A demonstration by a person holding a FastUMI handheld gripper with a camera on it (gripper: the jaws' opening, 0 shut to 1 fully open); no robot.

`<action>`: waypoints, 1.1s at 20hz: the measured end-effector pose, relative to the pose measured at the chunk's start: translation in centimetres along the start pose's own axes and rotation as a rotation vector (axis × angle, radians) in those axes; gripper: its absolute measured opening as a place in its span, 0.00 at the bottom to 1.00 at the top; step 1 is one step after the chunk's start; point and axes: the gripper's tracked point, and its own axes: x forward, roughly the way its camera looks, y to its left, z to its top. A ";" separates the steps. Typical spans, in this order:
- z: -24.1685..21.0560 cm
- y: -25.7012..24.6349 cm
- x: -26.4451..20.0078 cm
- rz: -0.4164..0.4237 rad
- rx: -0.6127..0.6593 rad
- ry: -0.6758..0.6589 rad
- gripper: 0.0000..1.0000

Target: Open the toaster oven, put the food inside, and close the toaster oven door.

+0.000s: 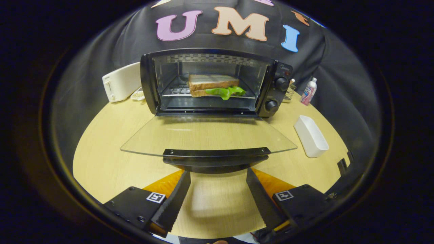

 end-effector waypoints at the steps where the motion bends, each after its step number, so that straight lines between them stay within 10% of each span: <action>1: 0.4 0.0 -0.1 -0.001 0.003 -0.008 1.00; 22: 13.5 2.0 2.0 0.039 0.053 -0.229 1.00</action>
